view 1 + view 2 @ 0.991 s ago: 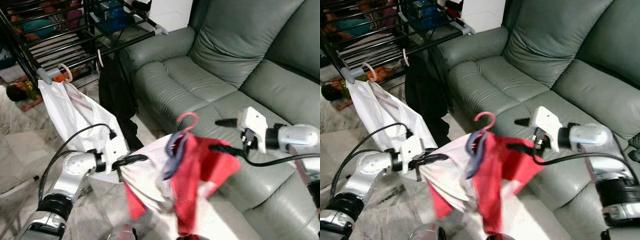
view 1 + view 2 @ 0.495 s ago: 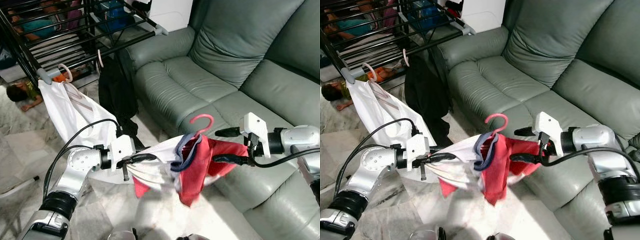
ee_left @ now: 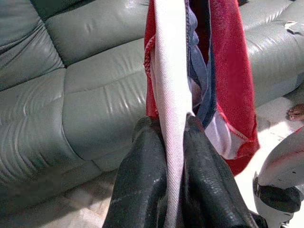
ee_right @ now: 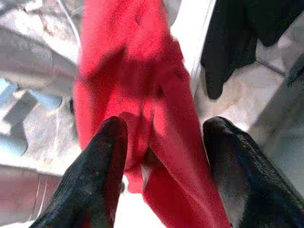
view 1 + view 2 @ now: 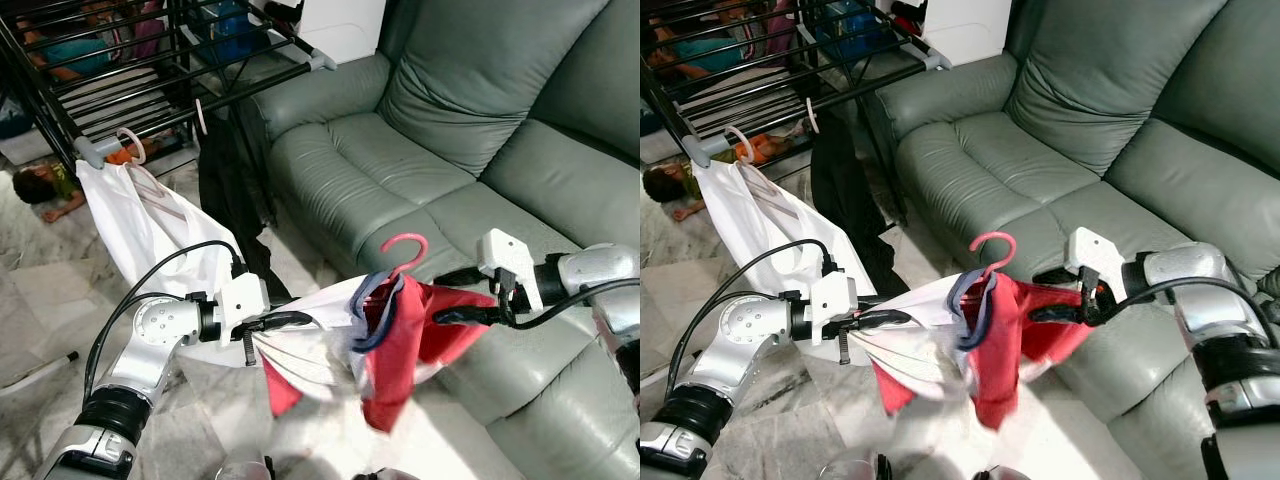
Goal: Hang hanger
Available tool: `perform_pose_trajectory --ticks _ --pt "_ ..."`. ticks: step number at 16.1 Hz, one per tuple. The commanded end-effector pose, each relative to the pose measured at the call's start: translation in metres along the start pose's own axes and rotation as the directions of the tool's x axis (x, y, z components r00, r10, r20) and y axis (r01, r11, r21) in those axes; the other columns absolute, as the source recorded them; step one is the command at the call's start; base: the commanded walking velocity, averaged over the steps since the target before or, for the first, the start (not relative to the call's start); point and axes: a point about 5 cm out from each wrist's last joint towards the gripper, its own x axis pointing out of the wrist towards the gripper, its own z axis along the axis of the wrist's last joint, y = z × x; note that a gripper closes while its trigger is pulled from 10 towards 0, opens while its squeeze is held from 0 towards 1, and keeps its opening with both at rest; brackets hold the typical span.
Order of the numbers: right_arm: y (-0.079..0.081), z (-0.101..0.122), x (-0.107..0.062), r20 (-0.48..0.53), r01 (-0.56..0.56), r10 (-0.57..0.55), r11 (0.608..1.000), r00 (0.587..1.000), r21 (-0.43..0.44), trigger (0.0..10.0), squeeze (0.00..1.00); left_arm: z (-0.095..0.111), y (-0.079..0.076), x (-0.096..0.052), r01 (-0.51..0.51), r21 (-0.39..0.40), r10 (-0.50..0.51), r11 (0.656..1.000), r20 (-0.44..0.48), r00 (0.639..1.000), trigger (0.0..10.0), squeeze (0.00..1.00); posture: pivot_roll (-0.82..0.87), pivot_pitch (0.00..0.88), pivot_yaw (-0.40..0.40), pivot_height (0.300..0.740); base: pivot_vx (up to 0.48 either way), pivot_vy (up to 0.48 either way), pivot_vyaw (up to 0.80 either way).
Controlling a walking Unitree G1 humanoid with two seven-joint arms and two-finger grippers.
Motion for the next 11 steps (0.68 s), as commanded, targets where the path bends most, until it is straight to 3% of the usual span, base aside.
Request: perform_pose_trajectory --ticks 1,7,11 --pt "-0.002 -0.002 -0.005 -0.044 -0.033 0.033 0.999 0.998 -0.014 0.0 0.00 0.008 0.003 0.000 -0.005 0.022 0.004 1.000 0.032 0.999 0.0 0.00 -0.07 0.000 -0.001 0.740 0.000 0.000 0.00" --pt "-0.003 -0.005 0.013 -0.060 -0.115 0.115 0.993 0.992 -0.004 0.0 0.00 0.010 0.003 0.006 0.019 0.013 -0.020 1.000 0.038 0.999 0.0 0.00 -0.06 0.000 0.000 0.740 0.000 0.000 0.00" --pt "0.007 -0.005 0.026 -0.029 -0.204 0.204 0.979 0.978 0.007 0.0 0.00 0.005 -0.003 0.011 0.060 -0.007 -0.059 0.998 0.022 0.998 0.0 0.00 -0.07 0.000 -0.001 0.740 0.000 0.000 0.00"
